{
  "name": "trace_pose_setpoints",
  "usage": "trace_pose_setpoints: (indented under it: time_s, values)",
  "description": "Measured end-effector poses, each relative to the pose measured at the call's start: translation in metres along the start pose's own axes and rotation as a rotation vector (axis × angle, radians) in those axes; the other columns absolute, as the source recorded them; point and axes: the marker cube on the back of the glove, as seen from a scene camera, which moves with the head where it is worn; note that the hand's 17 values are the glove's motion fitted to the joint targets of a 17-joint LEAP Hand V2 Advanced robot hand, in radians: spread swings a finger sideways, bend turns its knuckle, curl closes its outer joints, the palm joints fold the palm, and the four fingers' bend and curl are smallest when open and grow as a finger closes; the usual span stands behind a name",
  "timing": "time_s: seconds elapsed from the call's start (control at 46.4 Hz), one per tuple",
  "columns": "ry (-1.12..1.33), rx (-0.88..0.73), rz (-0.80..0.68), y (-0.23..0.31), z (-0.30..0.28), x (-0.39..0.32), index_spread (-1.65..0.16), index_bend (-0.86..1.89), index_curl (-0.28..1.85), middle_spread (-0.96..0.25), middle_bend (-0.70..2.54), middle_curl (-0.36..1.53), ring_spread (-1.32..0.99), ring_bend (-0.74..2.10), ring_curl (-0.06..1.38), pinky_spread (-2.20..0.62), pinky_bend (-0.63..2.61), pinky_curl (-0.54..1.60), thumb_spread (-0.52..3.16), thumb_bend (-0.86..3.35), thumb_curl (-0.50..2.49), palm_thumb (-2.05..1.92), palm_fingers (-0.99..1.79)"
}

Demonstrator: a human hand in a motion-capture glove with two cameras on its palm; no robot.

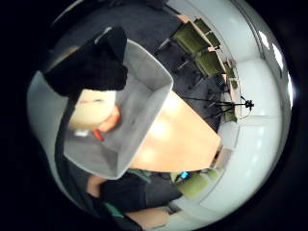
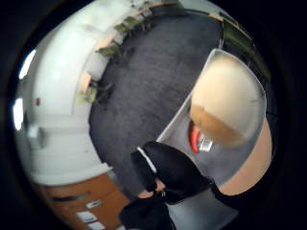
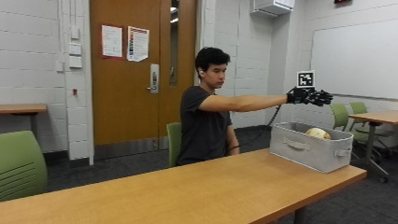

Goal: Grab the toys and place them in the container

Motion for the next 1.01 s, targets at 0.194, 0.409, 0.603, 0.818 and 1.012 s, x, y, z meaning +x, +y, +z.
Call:
trace_pose_setpoints:
  time_s: [0.194, 0.409, 0.603, 0.818, 1.012]
  values:
    - [-0.09, 0.026, 0.06, 0.019, -0.014, 0.029, -0.28, 0.11, 0.09, -0.09, 0.14, 0.46, -0.12, 0.52, 0.3, -0.1, 1.16, 0.41, 0.98, -0.12, 0.52, -0.14, -0.19]
    - [0.064, 0.049, -0.002, 0.078, -0.011, 0.039, -0.27, 0.13, 0.12, -0.05, 0.19, 0.43, -0.08, 0.54, 0.3, -0.06, 1.07, 0.37, 1.01, -0.11, 0.38, -0.14, -0.1]
    - [0.128, 0.072, 0.208, 0.108, 0.004, 0.121, -0.28, 0.21, 0.19, -0.05, 0.22, 0.44, -0.12, 0.47, 0.29, -0.07, 0.86, 0.31, 1.03, -0.1, 0.3, -0.14, -0.08]
    - [0.123, 0.089, 0.299, 0.154, 0.018, 0.19, -0.27, 0.19, 0.25, -0.05, 0.21, 0.44, -0.18, 0.39, 0.27, -0.09, 0.72, 0.28, 1.04, -0.1, 0.23, -0.14, -0.05]
    - [0.114, 0.115, 0.333, 0.177, 0.025, 0.212, -0.25, 0.21, 0.3, -0.07, 0.21, 0.44, -0.25, 0.34, 0.26, -0.12, 0.64, 0.27, 1.04, -0.1, 0.19, -0.14, 0.0]
